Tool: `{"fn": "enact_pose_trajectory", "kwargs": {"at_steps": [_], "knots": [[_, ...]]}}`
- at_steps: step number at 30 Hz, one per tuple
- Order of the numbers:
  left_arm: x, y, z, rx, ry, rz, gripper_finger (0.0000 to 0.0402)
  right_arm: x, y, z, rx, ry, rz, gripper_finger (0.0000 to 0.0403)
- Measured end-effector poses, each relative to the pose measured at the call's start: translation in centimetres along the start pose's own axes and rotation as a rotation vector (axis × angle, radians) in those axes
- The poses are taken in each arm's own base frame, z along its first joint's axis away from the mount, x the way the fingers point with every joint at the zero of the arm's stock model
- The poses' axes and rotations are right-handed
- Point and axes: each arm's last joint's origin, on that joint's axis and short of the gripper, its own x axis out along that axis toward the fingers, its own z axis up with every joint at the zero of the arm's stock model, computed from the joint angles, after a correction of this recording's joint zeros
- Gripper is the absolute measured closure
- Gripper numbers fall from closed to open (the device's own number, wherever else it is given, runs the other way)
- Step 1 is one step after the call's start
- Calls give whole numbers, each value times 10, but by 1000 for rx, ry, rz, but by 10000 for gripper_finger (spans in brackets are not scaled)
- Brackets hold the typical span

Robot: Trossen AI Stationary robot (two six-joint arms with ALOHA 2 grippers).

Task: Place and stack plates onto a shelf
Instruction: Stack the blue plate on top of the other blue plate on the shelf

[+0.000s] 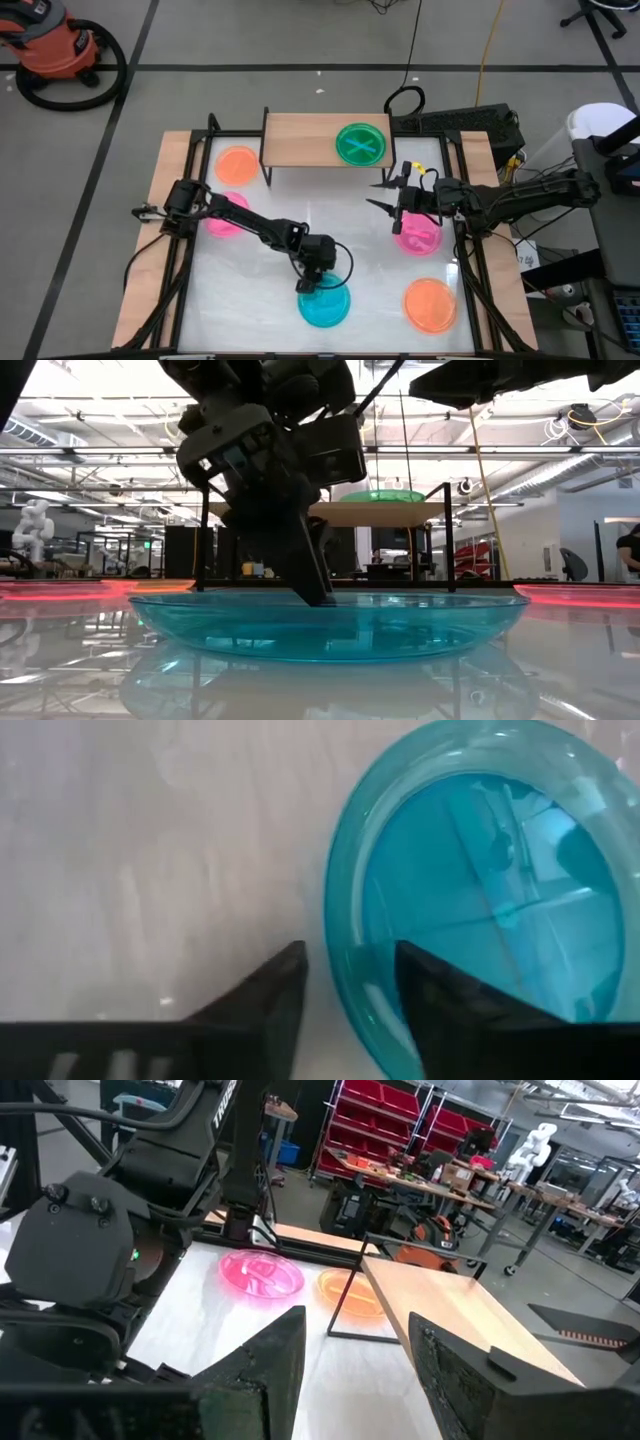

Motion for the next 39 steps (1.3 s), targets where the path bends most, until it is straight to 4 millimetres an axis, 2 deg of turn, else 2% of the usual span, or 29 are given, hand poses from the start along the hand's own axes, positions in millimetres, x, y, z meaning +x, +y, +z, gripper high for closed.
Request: {"fn": "enact_pose_trajectory", "kwargs": {"at_steps": [5, 7, 10, 14, 18, 22, 26, 32, 36, 39], "knots": [[-1, 5, 1, -9, -9, 0, 362, 0, 0, 0, 4, 0, 0, 243], [-4, 8, 2, -21, -15, -17, 389, 0, 0, 0, 7, 0, 0, 243], [-15, 11, 4, -26, -20, -18, 396, 0, 0, 0, 8, 0, 0, 243], [-42, 10, 13, 7, -77, -9, 398, 0, 0, 0, 8, -1, 0, 243], [-75, 14, 20, 30, -130, 15, 398, 0, 0, 2, 13, -19, -4, 243], [-122, 29, 27, 34, -227, 120, 399, -5, 2, 9, 25, -72, 10, 243], [-172, 59, 27, 8, -336, 256, 400, -15, 5, 16, 33, -123, 43, 243], [-248, 130, 24, -94, -604, 437, 400, -21, 10, 21, 37, -152, 76, 243], [-284, 170, 35, -136, -668, 474, 400, -20, 12, 21, 37, -151, 86, 243], [-297, 196, 49, -174, -653, 468, 400, -20, 13, 22, 42, -165, 83, 243]]}}
